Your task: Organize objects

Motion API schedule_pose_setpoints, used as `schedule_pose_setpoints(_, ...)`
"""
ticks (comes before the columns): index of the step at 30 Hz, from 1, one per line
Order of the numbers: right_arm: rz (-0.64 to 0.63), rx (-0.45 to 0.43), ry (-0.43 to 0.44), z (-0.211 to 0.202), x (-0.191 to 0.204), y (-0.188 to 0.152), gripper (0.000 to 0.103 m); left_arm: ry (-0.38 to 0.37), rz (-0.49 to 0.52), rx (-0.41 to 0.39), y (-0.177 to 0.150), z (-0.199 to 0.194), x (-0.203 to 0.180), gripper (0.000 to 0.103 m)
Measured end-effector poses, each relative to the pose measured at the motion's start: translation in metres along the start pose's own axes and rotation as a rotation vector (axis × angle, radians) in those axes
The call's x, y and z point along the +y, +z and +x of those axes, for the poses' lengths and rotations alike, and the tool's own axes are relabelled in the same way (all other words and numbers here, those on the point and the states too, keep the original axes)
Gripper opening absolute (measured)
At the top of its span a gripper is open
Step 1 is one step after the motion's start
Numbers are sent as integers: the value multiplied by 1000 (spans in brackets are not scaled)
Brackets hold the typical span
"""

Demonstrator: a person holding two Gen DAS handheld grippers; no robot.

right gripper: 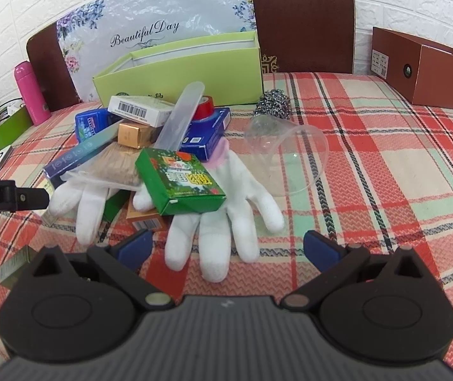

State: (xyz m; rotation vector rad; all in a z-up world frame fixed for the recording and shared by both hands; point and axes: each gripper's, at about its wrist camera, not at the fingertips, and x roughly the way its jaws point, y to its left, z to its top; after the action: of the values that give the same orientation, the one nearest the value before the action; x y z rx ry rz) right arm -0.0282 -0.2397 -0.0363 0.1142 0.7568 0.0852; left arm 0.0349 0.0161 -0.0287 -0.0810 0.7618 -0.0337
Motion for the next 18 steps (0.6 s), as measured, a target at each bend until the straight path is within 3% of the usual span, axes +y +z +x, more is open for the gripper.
schedule_pose_setpoints(4, -3, -10, 48, 2, -1, 0, 103, -50, 2, -31, 4, -2, 5, 102)
schedule_pose_setpoints(10, -135, -122, 143, 5, 9, 13, 103, -133, 104, -77, 27, 9, 0, 87)
schedule_pose_setpoints(15, -198, -114, 254, 29, 14, 33, 83, -249, 156, 2, 40, 36, -5, 44)
schedule_pose_setpoints(18, -173, -97, 304, 41, 8, 40, 76, -269, 173, 28, 46, 50, -8, 38)
